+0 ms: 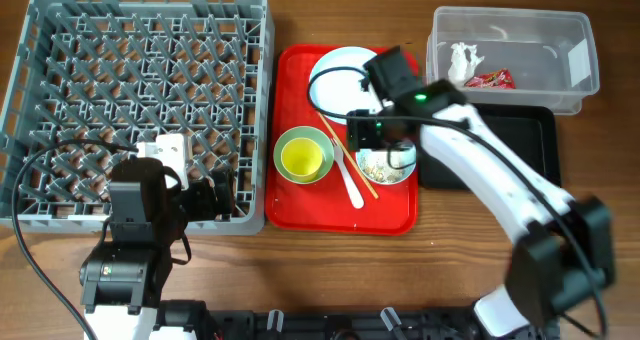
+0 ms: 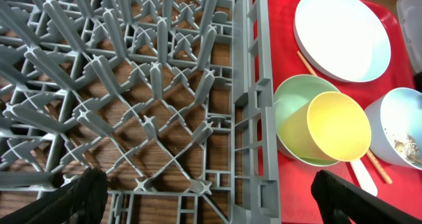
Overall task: Sort waste into correct bins and load items into the dishwasher rack
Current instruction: 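Move the right gripper to the white bowl and grasp its rim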
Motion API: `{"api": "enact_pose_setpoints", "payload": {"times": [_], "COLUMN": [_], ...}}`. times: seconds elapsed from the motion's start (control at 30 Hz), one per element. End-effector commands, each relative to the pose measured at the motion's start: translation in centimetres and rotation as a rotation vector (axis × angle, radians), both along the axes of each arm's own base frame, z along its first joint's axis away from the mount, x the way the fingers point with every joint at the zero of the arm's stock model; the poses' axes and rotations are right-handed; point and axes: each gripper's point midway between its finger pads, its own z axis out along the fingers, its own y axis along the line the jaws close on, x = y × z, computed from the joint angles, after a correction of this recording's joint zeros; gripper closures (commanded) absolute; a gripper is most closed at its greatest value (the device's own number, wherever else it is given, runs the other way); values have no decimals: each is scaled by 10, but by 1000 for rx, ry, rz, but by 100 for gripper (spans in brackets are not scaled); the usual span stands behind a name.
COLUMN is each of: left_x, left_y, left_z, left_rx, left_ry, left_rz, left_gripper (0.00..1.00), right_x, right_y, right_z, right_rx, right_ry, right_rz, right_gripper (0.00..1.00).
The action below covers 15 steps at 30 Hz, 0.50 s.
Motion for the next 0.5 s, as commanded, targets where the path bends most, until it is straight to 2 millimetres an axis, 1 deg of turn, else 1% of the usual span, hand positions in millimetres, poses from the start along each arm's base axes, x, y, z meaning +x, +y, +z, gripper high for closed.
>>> {"api": "enact_pose_setpoints", "payload": {"times": [0.0, 0.13, 0.27, 0.33, 0.47], "left_x": [3, 3, 3, 3, 3], "left_y": [-2, -2, -2, -2, -2], "left_z": [10, 10, 10, 10, 10], "left_rx": [-19, -19, -19, -19, -19], "left_ry": [-23, -23, -23, -22, -23], "left_rz": [-2, -2, -2, -2, -2], "left_gripper": [0, 0, 0, 0, 0], "right_x": [1, 3, 2, 2, 6], "right_y": [1, 6, 12, 12, 8], "right_z": [-38, -64, -84, -88, -86], "right_rx": [-55, -69, -83, -93, -110], "right_ry": [77, 115, 140, 144, 127], "right_rz": [-99, -127, -140, -158, -190], "right_gripper": [38, 43, 53, 59, 77]}}
